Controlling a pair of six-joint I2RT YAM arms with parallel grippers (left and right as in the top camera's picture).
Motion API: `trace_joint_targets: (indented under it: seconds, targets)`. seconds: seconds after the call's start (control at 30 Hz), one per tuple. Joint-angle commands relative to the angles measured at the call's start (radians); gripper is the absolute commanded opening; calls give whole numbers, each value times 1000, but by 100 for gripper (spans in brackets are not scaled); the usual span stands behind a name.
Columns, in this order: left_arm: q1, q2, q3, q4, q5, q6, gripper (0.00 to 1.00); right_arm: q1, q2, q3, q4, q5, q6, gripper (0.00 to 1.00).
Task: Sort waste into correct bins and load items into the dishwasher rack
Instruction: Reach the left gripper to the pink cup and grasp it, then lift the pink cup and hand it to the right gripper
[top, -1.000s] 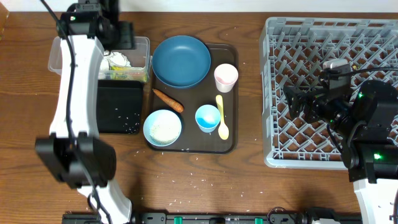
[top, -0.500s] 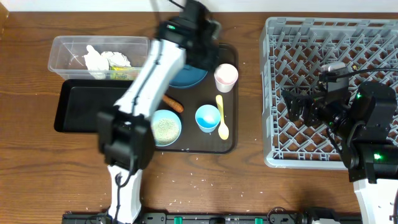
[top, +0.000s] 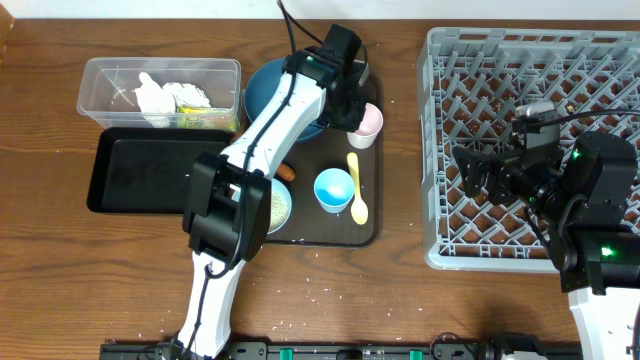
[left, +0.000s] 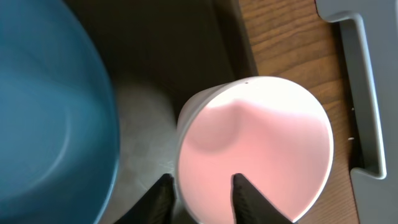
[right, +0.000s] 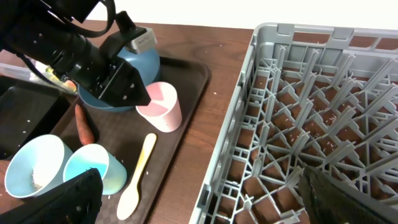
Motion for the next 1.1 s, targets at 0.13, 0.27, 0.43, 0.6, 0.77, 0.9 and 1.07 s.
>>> trace_joint_targets:
  seconds: [0.13,0.27,0.43,0.6,0.77,0.9,1.07]
  targets:
    - [-16,21,0,11,-23,-68,28,1,0,20,-5,0,7,99]
    - [-21,39,0,11,-95,-136,26,1,0,21,-13,0,6,99]
    - [-21,49,0,16,-95,-183,6,1,0,21,-16,-1,7,99]
    - [-18,32,7,23,-69,-224,6,1,0,21,-6,-1,10,98]
    - [40,-76,16,-4,87,-225,6,1,8,20,86,-14,89,96]
    - [135,-187,15,-42,355,-224,6,13,54,12,248,-159,89,88]
    - [235,-249,15,-88,666,-186,6,55,161,11,433,-392,89,78]
